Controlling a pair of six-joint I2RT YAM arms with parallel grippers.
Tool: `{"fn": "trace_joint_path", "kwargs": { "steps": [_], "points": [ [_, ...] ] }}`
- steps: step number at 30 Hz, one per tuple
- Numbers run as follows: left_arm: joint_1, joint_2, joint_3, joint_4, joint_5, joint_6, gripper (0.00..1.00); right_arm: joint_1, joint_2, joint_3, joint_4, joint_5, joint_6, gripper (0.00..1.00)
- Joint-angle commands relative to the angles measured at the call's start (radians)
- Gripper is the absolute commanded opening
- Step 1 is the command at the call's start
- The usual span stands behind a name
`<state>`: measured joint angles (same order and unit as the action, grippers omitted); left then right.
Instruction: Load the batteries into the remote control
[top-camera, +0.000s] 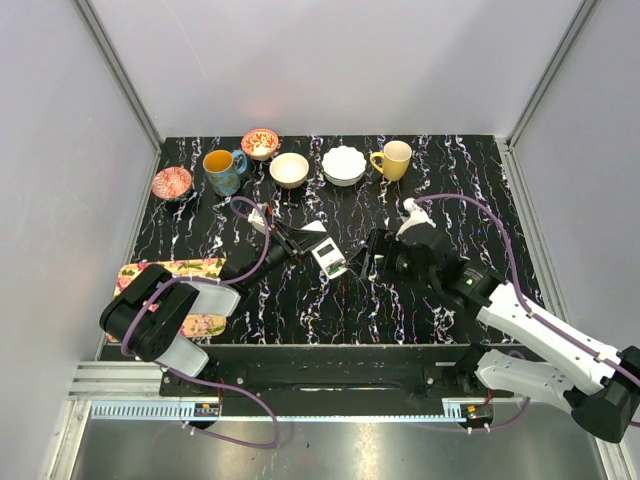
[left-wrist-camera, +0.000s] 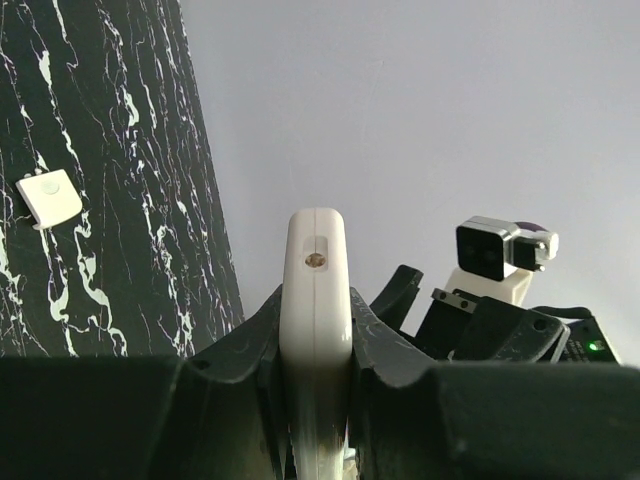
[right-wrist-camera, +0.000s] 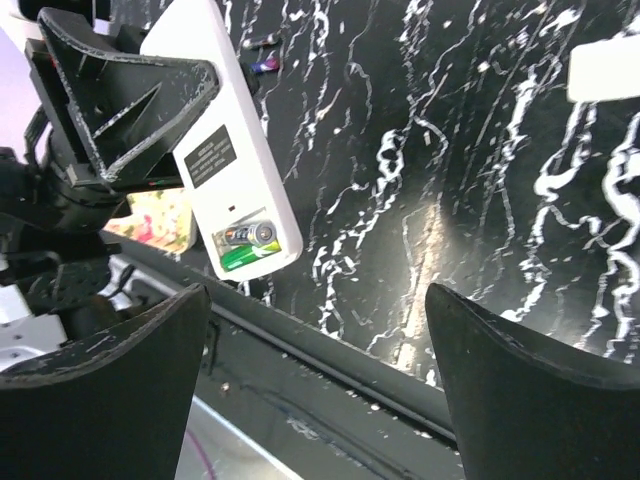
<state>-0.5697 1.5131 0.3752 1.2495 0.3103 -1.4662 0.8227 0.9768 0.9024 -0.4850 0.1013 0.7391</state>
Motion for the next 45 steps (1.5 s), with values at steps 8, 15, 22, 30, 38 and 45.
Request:
{"fn": "trace_joint_path", "kwargs": {
  "steps": [8,15,22,30,38,45],
  "points": [
    [-0.004,-0.073,0.022,0.415,0.004,-0.005,0.00,-0.143,-0.107,-0.259,0.540,-0.319,0.334,0.88],
    [-0.004,-0.085,0.031,0.415,0.001,0.007,0.00,-0.166,-0.046,-0.450,0.933,-0.420,0.542,0.82],
    [-0.004,-0.082,0.034,0.415,-0.002,0.014,0.00,-0.168,-0.029,-0.500,1.080,-0.416,0.609,0.81],
    [-0.004,-0.083,0.031,0.415,-0.008,0.015,0.00,-0.172,-0.013,-0.551,1.123,-0.405,0.664,0.76],
    [-0.004,-0.096,0.036,0.415,-0.008,0.015,0.00,-0.175,-0.006,-0.571,1.116,-0.391,0.684,0.71],
    [-0.004,-0.105,0.030,0.415,-0.010,0.012,0.00,-0.177,0.003,-0.579,1.109,-0.374,0.701,0.68]
  ]
}}
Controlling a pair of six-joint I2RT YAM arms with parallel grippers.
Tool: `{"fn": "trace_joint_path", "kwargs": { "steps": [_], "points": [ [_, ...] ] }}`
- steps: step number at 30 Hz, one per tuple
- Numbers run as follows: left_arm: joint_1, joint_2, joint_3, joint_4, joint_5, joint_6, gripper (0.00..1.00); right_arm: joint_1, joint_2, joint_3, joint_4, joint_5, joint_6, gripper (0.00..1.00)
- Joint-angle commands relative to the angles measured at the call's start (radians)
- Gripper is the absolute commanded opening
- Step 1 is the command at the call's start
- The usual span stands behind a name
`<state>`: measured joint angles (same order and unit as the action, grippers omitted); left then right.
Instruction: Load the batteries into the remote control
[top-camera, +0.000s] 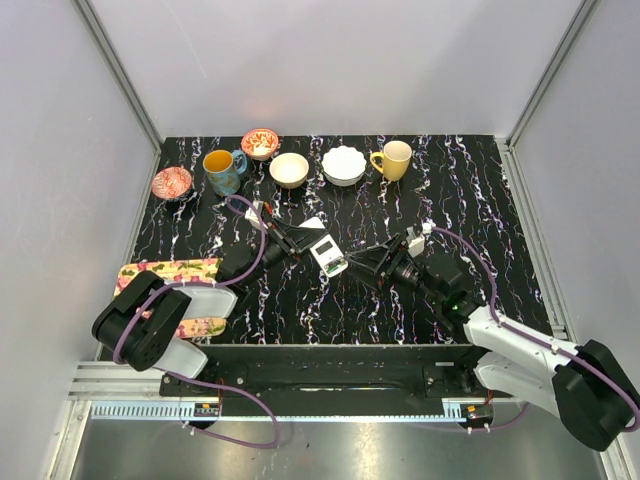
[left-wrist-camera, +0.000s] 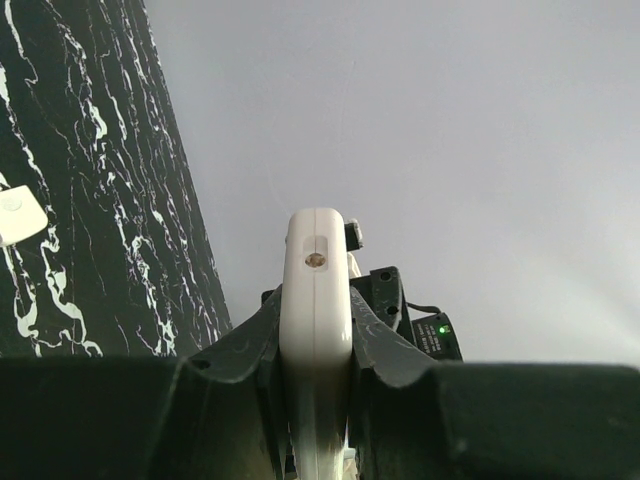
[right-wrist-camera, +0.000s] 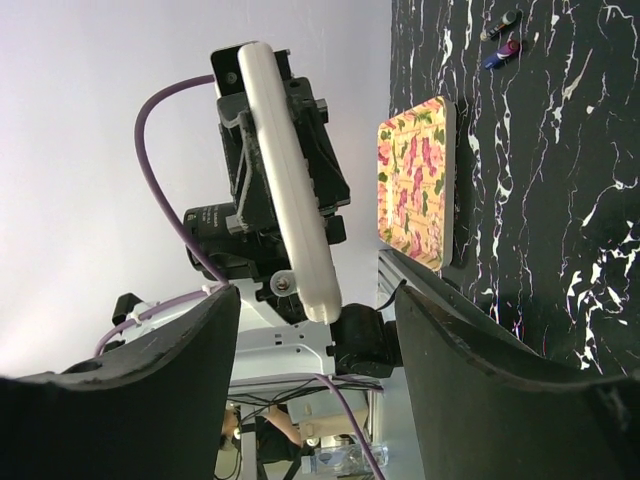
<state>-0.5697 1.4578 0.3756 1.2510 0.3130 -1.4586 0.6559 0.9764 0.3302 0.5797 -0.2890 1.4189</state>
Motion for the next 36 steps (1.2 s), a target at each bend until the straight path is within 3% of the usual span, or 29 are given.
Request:
{"fn": "trace_joint_path", "kwargs": {
  "steps": [1,15,26,36],
  "points": [
    [-0.004,-0.051,0.029,0.413,-0.011,0.004,0.00,-0.010,0.005,-0.008,0.045,0.020,0.028,0.68],
    [-0.004,-0.054,0.034,0.413,-0.008,0.000,0.00,-0.012,0.019,0.023,-0.003,0.013,0.000,0.66],
    [-0.004,-0.043,0.023,0.413,-0.011,0.004,0.00,-0.012,-0.065,0.078,-0.099,0.033,-0.058,0.75],
    [-0.004,-0.050,0.023,0.413,-0.009,0.001,0.00,-0.022,-0.065,0.098,-0.145,0.031,-0.071,0.74]
  ]
}}
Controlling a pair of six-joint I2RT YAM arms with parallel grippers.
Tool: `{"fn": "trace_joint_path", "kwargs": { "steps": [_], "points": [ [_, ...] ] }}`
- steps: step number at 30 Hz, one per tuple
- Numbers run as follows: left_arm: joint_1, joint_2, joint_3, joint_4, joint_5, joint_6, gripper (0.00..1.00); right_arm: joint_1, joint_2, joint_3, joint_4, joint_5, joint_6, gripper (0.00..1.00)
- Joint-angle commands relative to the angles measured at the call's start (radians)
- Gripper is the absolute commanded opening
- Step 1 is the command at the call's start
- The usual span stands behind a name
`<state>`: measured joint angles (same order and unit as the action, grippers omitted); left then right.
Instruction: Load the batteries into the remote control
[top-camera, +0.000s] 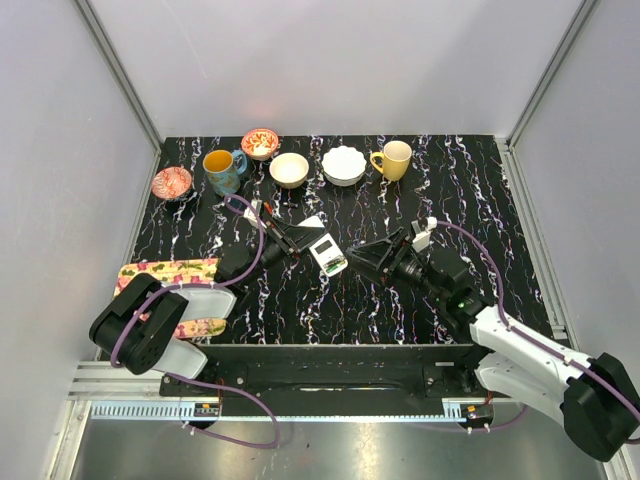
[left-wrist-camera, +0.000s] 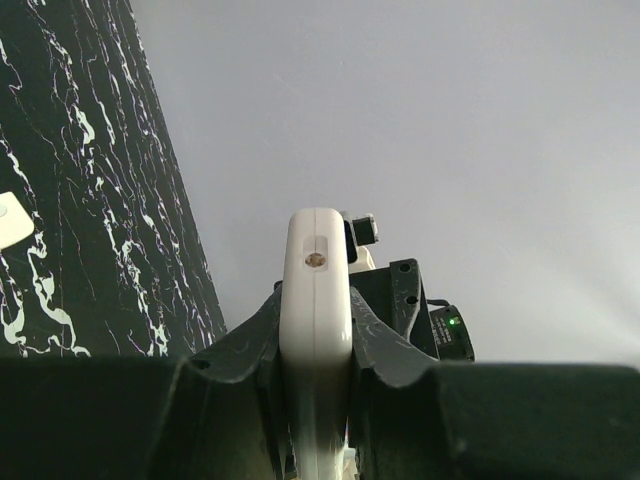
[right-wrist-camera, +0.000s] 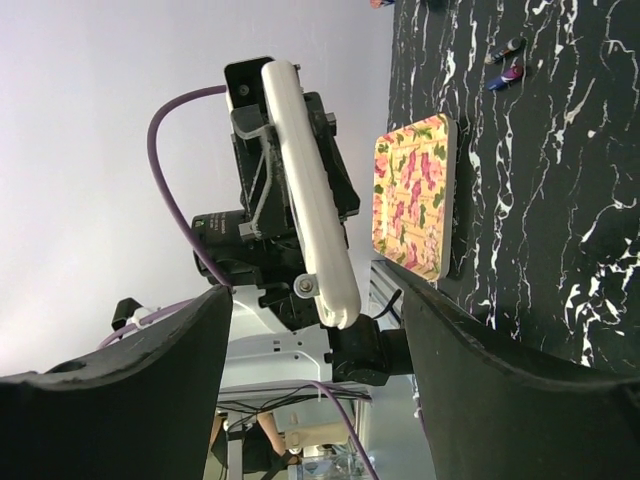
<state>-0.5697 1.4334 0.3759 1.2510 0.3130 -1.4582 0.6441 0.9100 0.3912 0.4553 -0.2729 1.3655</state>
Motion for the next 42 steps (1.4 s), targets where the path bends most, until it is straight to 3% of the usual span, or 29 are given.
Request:
{"fn": "trace_joint_path", "kwargs": {
  "steps": [1,42],
  "points": [
    [-0.004,-0.025,0.023,0.413,-0.009,0.002,0.00,-0.011,0.006,0.037,-0.021,0.015,-0.019,0.74],
    [-0.006,-0.022,0.043,0.413,-0.014,-0.011,0.00,-0.011,0.102,0.075,-0.075,-0.038,-0.059,0.69]
  ]
}}
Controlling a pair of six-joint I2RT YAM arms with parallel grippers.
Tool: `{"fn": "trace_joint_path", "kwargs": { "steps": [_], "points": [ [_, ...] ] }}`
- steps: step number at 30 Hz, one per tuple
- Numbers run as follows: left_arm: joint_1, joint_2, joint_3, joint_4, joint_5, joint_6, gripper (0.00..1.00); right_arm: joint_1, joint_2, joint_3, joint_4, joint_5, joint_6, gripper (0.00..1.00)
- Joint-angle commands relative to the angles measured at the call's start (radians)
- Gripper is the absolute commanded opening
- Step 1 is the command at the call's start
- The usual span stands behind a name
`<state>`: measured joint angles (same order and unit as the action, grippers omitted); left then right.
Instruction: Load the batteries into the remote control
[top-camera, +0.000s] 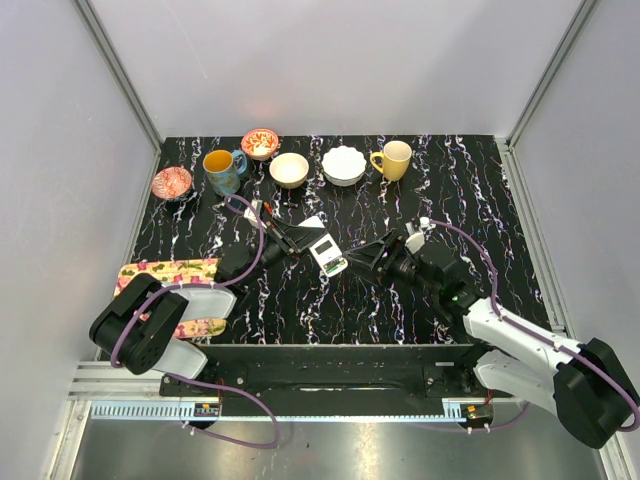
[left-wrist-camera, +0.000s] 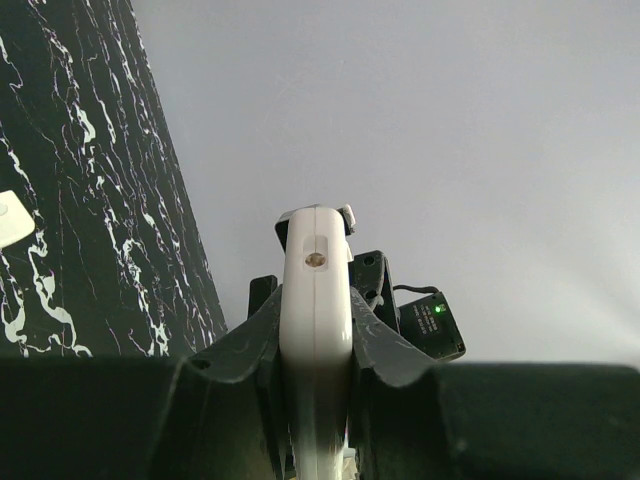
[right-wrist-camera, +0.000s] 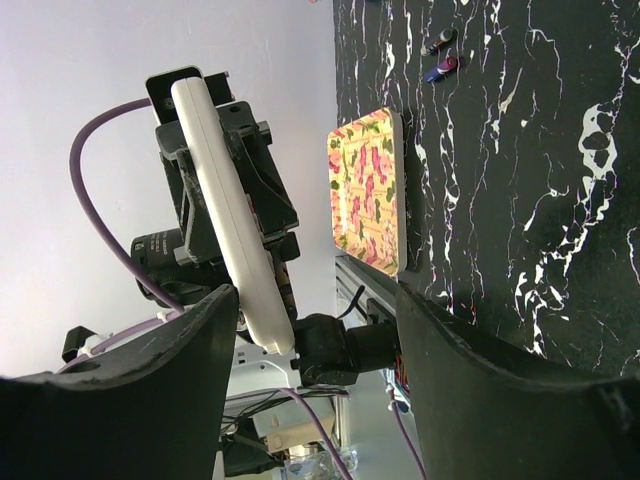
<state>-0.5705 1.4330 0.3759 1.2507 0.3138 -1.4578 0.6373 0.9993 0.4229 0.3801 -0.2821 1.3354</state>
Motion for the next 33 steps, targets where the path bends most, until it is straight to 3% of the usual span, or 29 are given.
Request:
{"fn": "trace_joint_path", "kwargs": {
  "steps": [1,23,33],
  "points": [
    [-0.008,-0.022,0.044,0.414,-0.018,-0.013,0.00,-0.004,0.013,0.045,0.000,-0.031,-0.030,0.69],
    [-0.009,-0.009,0.029,0.414,-0.012,-0.016,0.00,-0.034,-0.060,0.108,-0.102,0.035,-0.030,0.74],
    [-0.009,0.003,0.057,0.414,-0.015,-0.022,0.00,-0.036,-0.005,0.099,-0.043,-0.133,-0.071,0.72]
  ]
}}
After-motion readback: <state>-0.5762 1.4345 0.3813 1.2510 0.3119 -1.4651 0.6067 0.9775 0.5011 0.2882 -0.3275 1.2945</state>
